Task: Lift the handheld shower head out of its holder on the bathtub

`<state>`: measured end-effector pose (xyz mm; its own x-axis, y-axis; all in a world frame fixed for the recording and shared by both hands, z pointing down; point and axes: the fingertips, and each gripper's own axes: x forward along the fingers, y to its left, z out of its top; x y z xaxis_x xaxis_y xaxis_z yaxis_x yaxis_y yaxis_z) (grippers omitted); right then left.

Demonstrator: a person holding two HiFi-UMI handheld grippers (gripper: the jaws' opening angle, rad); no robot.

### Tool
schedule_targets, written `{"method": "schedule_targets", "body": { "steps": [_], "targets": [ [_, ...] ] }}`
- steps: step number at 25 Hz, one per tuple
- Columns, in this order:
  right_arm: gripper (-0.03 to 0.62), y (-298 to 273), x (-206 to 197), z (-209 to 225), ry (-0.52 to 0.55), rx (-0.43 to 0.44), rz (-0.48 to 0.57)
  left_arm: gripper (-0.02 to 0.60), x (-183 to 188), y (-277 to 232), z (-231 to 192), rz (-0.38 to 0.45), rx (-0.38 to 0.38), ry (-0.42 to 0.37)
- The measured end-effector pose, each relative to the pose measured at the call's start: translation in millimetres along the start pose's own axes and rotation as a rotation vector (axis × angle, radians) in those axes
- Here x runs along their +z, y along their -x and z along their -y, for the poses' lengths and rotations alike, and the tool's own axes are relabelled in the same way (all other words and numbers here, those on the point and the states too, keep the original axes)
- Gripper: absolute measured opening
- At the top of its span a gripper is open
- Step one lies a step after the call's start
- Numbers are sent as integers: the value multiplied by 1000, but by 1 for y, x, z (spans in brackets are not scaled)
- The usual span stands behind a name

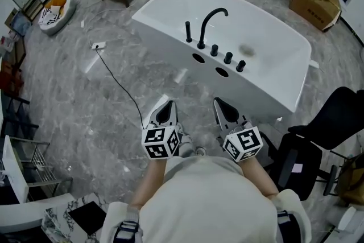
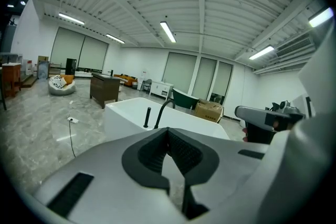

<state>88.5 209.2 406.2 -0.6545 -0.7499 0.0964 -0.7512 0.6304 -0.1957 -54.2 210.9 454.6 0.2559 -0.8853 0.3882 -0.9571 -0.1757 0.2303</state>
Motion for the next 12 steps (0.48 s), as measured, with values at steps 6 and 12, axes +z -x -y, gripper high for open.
{"method": "schedule_targets", "body": {
  "steps": [6,12],
  "targets": [
    [20,-11,-3,11,-16,-14,-5,20,3,-18,-2,-13,-10,-4],
    [20,-37,-2,34,-6,-37,-17,21,11,-55,-18,-28,-9,12]
  ]
}}
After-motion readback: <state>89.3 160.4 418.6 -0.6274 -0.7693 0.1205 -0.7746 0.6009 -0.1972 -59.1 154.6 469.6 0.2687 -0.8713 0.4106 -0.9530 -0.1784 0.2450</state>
